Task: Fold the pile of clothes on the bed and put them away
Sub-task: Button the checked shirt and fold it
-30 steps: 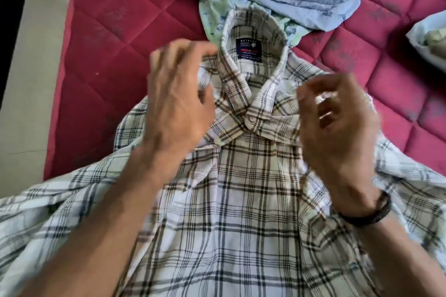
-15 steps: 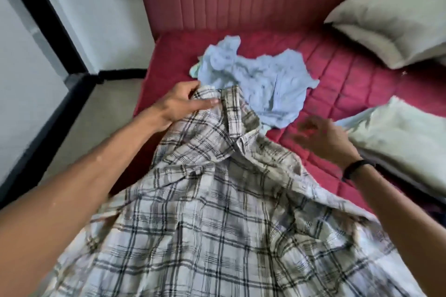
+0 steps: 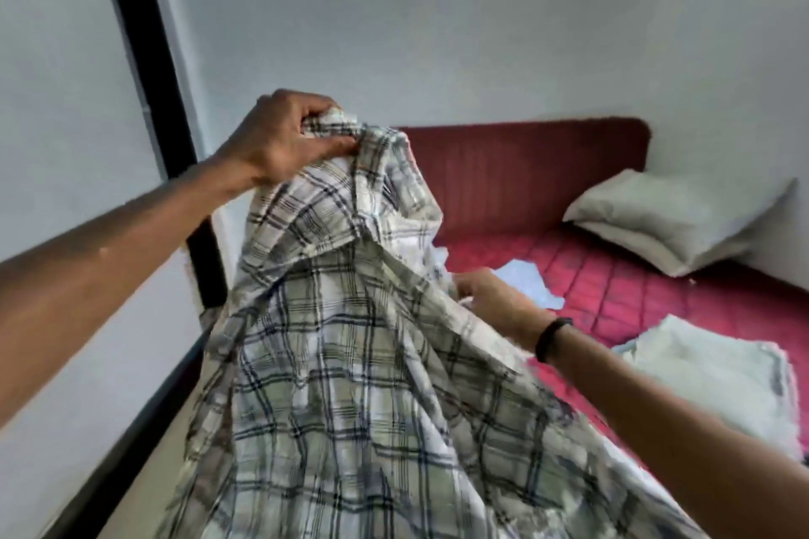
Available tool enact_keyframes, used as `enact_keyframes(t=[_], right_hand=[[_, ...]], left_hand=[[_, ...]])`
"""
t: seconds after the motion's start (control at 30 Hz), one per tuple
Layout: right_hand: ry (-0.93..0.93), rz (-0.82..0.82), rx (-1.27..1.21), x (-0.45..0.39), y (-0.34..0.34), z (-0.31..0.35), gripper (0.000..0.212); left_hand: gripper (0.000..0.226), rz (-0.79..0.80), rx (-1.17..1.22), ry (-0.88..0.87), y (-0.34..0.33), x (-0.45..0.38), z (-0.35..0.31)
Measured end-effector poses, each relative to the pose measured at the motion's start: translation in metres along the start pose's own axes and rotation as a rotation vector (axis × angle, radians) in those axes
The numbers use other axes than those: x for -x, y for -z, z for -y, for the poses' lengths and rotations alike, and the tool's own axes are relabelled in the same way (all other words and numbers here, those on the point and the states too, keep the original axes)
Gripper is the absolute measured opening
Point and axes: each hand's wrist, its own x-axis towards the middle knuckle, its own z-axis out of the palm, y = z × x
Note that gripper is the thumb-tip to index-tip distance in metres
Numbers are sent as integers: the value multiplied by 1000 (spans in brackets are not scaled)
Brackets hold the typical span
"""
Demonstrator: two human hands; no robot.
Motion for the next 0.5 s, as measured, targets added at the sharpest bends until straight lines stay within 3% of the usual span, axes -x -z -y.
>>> enact_keyframes(t=[0.1, 0.17, 0.23, 0.33, 0.4, 0.5], right_hand=[[27, -233, -260, 12, 43, 45, 40], [-14, -397, -418, 16, 81, 57, 28], [-13, -610, -420, 23, 125, 81, 12], [76, -902, -312, 47, 179, 138, 15], [236, -900, -216, 75, 183, 182, 24], [451, -617, -56, 110, 141, 224, 39]], left_hand=[[56, -179, -105, 41, 51, 5, -9], [58, -223, -118, 90, 65, 11, -13], [59, -252, -144, 113, 82, 20, -22], [61, -319, -153, 118, 111, 23, -39], [69, -378, -158, 101, 125, 19, -60], [48, -433, -236, -7, 139, 14, -91]])
